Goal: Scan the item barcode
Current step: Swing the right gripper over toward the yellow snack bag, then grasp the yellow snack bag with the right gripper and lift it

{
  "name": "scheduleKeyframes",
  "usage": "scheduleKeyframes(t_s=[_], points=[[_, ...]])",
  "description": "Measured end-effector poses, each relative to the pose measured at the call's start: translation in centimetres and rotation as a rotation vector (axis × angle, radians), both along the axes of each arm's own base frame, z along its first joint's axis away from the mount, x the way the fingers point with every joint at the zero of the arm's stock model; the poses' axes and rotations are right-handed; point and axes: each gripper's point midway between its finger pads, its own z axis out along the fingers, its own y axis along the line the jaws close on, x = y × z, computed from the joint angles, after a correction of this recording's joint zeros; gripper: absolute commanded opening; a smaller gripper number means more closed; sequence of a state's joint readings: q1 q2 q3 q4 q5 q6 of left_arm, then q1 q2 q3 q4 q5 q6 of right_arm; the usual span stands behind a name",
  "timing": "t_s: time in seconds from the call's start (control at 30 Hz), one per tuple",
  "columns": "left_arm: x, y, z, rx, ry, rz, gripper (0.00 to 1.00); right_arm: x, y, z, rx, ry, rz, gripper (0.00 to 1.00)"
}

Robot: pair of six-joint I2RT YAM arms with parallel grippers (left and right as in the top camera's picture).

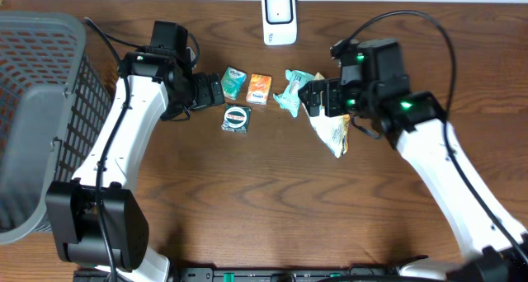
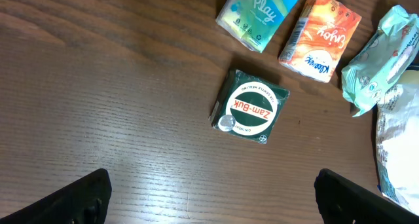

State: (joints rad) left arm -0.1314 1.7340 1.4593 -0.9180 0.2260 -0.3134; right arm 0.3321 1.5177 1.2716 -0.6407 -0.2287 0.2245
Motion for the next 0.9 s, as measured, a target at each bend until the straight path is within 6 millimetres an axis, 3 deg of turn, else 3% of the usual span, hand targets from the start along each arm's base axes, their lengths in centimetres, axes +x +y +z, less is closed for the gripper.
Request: scheduleKeyframes(t_s=[0.13,0.33,0.4,0.67,0.73,0.77,0.83,0.9], points=[[0.0,0.0,0.0,0.0,0.0,-0.001,0.98,0.7,-1.6,-3.0,-0.119,0.121,-0.04,0.99],[0.0,0.0,0.0,0.0,-0.001,-0.001,0.98,2.7,-2.9,-4.2,-0.239,0.218,0.007,0.98],[0.0,0.0,0.0,0.0,0.0,-0.001,0.98,3.4,-3.1,-5.6,-0.269,0.237,0.032,0.99],[0.0,0.0,0.0,0.0,0.0,0.0,0.98,3.1,-3.6,-12.6,-0.333,0.388,0.105,0.99],[0.0,0.0,0.0,0.0,0.0,-0.001,0.98,2.8,-3.8,-13.3,-0.341,0.412,0.122,0.99],[0.0,0.0,0.0,0.0,0.0,0.0,0.97,2.5,-3.9,-13.6,-0.346,0.427,0.137,0.92],[0.0,0.0,0.0,0.0,0.0,-0.001,0.98,1.9,-3.9,-14.0,-0.346,0.449,0.167,0.64],[0.0,0.0,0.0,0.0,0.0,-0.001,0.98,1.5,-3.9,-14.1,-0.348,0.461,0.195,0.46]])
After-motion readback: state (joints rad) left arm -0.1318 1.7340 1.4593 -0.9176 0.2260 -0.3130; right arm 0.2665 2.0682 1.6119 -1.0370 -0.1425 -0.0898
